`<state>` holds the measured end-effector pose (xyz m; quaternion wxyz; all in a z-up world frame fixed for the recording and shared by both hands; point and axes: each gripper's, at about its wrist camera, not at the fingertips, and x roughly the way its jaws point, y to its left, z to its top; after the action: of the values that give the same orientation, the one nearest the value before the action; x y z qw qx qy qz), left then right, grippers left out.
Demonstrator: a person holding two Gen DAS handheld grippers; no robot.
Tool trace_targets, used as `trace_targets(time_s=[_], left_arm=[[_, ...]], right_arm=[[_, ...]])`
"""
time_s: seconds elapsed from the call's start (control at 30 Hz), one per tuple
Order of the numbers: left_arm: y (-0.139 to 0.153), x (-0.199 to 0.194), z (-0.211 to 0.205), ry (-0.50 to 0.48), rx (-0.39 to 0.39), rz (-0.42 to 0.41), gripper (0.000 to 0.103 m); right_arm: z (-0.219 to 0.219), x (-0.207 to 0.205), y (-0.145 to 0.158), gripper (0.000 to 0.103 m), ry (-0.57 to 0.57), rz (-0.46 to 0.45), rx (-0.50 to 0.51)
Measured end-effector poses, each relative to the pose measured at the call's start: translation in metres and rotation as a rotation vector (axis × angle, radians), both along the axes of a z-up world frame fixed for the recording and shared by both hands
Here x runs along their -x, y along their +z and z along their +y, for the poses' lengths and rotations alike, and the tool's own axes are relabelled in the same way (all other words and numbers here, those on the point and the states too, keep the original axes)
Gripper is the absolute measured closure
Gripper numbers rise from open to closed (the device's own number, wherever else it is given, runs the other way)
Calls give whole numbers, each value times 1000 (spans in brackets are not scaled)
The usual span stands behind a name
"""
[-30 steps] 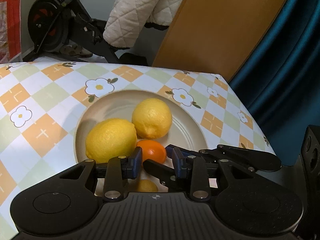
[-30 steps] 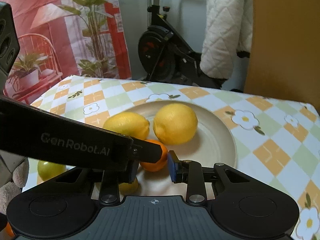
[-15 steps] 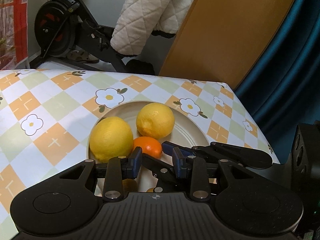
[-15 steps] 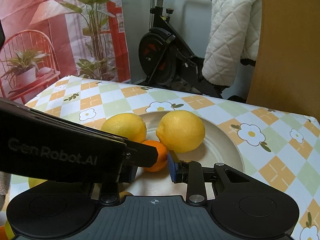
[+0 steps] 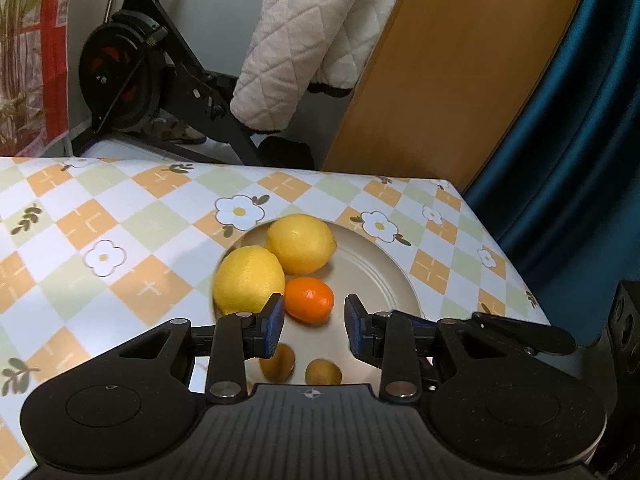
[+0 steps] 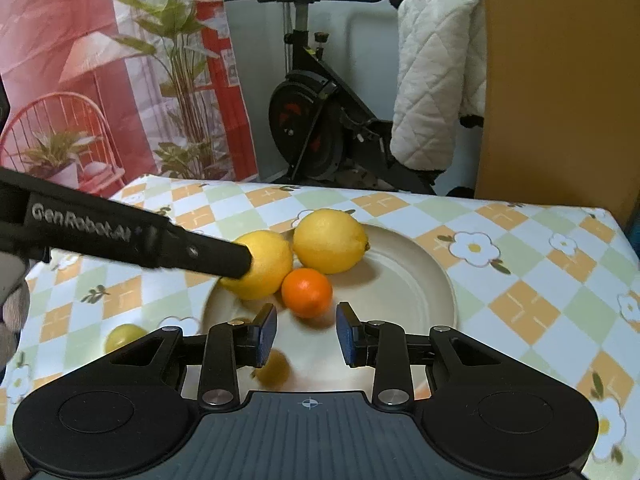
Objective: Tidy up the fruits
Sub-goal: 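Move the left gripper back to the large dark orange, then close the left gripper on the dark orange and lift it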
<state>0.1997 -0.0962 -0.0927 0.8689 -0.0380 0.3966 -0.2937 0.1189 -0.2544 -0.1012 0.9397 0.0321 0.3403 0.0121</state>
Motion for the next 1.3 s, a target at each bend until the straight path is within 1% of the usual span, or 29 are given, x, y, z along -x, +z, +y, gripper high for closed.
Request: trace_targets(time_s=[0.13,0.27,0.47,0.6,0.67,0.87,1.07,1.23,1.3], left_arm=[[8,14,18,2,-2,-16,69],[11,33,36,10,-16,-27,69],[9,60,62,33,-49,-36,69],[4,74,80,55,-49,-17,69],[2,80,86,60,-55,-20,69],[-5,95,93,61,-60,-10,69],[-11,106,87,22,-54,-4,68],[-16,109,83,8,-46,10,69],[-18,109,81,-3,-47,15,68]], right_arm=[[7,20,5,73,-3,-10,-29],[20,39,11,73,17,-20,-34],[47,57,14,73,70,-11,-33],[62,65,12,73,102,10,-34],[68,69,10,73,110,20,-35],[77,77,6,73,124,48,-36],[78,94,1,73,145,87,-22],[83,105,-6,69,176,132,-16],[85,107,-8,66,183,140,-19]])
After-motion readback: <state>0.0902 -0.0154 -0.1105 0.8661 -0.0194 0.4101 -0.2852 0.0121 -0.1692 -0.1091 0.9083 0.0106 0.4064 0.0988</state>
